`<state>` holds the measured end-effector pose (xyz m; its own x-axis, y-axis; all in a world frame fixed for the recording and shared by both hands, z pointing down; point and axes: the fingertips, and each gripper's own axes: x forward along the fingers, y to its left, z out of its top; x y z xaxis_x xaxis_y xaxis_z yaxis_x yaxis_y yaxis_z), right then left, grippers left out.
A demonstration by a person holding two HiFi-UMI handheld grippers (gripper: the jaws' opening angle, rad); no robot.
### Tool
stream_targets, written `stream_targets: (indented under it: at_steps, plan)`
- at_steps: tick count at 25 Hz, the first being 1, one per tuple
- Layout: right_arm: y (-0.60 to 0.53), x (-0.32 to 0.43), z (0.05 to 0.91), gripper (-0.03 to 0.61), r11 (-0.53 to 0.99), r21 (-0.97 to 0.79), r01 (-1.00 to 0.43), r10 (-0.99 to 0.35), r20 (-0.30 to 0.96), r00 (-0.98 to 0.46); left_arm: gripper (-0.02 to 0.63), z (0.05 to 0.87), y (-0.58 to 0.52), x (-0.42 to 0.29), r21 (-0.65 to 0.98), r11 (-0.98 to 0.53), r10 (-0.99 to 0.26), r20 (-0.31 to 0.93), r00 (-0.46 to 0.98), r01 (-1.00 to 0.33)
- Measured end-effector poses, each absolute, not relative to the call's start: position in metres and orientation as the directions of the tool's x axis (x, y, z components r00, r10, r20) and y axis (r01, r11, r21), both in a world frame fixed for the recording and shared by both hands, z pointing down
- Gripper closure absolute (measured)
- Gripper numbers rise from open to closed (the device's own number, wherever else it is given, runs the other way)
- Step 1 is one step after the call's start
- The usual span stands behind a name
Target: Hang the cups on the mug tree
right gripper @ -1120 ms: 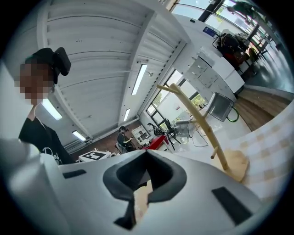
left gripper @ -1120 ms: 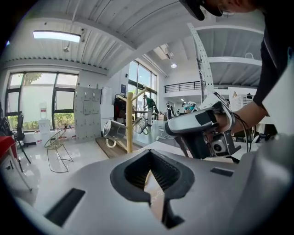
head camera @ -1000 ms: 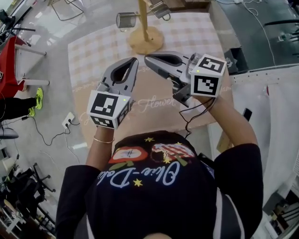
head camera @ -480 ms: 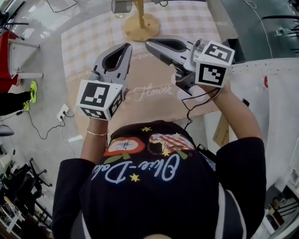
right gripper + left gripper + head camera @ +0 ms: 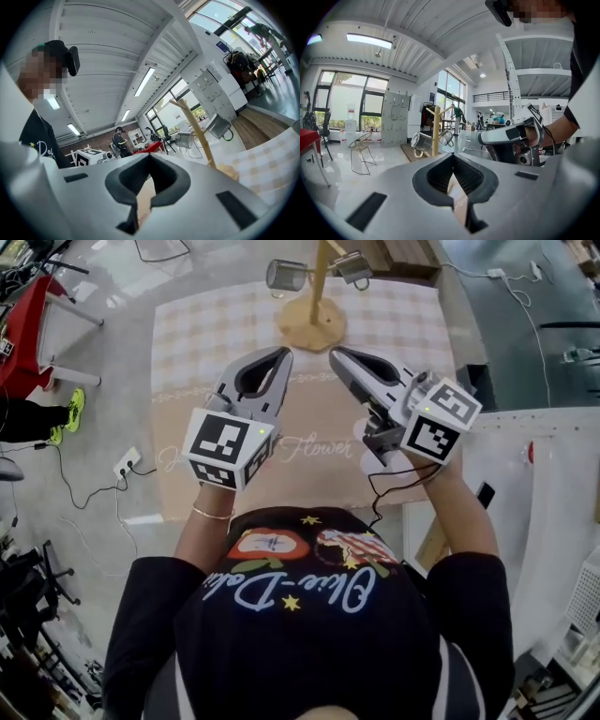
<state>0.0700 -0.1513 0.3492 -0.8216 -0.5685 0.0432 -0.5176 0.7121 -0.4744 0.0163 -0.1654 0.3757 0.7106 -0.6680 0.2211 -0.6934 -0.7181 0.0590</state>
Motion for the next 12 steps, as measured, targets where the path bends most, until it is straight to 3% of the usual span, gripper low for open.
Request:
stream_targets:
  at_steps: [12]
  plan:
    - [-0.125, 0.077, 0.349, 0.571, 0.761, -0.432, -0.485, -0.542, -0.012, -0.84, 0.606, 0.371, -0.128, -0.002, 0.054, -0.618, -0.753, 0.246, 0.61, -0.784]
